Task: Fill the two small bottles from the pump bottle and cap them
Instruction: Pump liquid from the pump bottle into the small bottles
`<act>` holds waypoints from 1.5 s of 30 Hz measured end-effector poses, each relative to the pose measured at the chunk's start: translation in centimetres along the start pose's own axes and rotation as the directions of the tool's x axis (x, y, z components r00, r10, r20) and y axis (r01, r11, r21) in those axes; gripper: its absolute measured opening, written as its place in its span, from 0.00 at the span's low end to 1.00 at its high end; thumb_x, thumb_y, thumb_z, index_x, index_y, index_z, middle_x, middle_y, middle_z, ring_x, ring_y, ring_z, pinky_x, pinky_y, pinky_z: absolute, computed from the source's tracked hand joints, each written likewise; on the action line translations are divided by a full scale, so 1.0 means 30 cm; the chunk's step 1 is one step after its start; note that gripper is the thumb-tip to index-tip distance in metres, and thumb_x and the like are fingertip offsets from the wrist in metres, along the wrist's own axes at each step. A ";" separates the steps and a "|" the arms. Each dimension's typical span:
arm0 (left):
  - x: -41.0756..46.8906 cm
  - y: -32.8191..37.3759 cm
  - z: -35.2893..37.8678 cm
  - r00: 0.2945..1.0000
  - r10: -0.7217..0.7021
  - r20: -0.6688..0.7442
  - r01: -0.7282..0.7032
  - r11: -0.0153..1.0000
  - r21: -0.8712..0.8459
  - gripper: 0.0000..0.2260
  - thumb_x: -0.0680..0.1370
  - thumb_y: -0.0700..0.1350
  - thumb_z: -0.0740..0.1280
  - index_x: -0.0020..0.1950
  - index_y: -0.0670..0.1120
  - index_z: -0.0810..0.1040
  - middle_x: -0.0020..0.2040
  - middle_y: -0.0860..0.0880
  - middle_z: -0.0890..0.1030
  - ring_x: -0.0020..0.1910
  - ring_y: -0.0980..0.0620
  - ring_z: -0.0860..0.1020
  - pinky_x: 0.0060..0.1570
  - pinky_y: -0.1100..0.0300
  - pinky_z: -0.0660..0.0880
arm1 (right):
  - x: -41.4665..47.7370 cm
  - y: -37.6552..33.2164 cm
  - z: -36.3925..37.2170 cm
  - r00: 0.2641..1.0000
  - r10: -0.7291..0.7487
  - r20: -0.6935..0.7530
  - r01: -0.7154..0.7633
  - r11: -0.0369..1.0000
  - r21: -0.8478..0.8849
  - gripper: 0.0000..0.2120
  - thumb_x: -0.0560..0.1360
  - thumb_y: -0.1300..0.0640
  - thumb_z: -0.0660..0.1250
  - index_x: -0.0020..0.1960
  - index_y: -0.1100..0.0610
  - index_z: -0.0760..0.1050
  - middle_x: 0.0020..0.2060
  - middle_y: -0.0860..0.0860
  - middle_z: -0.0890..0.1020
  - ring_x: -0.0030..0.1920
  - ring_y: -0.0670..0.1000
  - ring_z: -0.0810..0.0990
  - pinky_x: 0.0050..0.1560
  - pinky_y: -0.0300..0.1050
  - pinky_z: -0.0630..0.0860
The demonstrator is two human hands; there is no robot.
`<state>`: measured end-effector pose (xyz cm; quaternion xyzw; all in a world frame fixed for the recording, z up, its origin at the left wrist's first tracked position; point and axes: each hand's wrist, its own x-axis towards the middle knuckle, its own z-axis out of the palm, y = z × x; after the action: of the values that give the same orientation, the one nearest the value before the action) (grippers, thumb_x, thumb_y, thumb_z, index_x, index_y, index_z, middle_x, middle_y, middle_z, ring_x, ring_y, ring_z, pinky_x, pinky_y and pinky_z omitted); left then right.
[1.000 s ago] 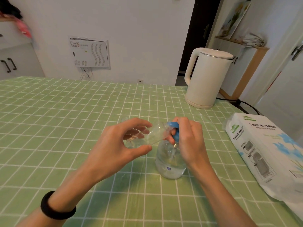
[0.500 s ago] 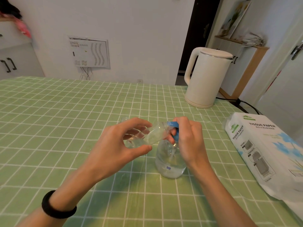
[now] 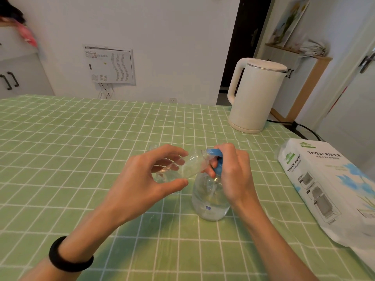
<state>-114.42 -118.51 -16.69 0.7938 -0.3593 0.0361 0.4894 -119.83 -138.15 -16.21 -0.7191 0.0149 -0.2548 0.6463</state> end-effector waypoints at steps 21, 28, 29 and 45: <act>-0.004 0.001 0.001 1.000 -0.004 0.001 0.004 1.000 0.012 0.22 0.71 0.52 0.79 0.64 0.60 0.82 0.56 0.61 0.86 0.57 0.60 0.84 0.61 0.57 0.82 | 0.003 0.015 -0.007 1.000 -0.018 -0.005 0.017 0.997 -0.071 0.22 0.78 0.54 0.55 0.30 0.66 0.64 0.25 0.64 0.70 0.27 0.46 0.74 0.34 0.37 0.72; -0.003 -0.001 0.003 1.000 0.003 -0.011 -0.003 1.000 0.004 0.22 0.71 0.52 0.80 0.64 0.62 0.82 0.56 0.61 0.86 0.57 0.59 0.85 0.60 0.56 0.82 | 0.003 0.017 -0.002 1.000 -0.005 -0.010 0.005 0.999 -0.039 0.21 0.79 0.52 0.55 0.29 0.57 0.66 0.24 0.54 0.72 0.28 0.47 0.74 0.35 0.37 0.72; -0.003 -0.002 0.002 1.000 0.004 -0.013 -0.004 1.000 0.002 0.22 0.71 0.52 0.80 0.64 0.62 0.81 0.56 0.61 0.86 0.57 0.59 0.85 0.60 0.55 0.82 | 0.004 0.018 -0.003 1.000 -0.002 -0.010 0.001 0.999 -0.033 0.22 0.80 0.51 0.55 0.28 0.56 0.66 0.24 0.53 0.72 0.28 0.47 0.74 0.35 0.38 0.72; -0.002 -0.011 -0.001 1.000 0.026 0.014 -0.025 1.000 -0.017 0.23 0.72 0.55 0.78 0.67 0.61 0.81 0.56 0.64 0.86 0.58 0.62 0.84 0.61 0.61 0.81 | 0.000 0.012 -0.004 1.000 -0.008 -0.001 0.008 1.000 -0.019 0.22 0.79 0.52 0.55 0.26 0.50 0.69 0.25 0.54 0.72 0.28 0.46 0.74 0.35 0.34 0.73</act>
<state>-114.28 -118.36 -16.94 0.7851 -0.3731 0.0338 0.4931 -119.75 -138.31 -16.55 -0.7252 0.0148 -0.2574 0.6385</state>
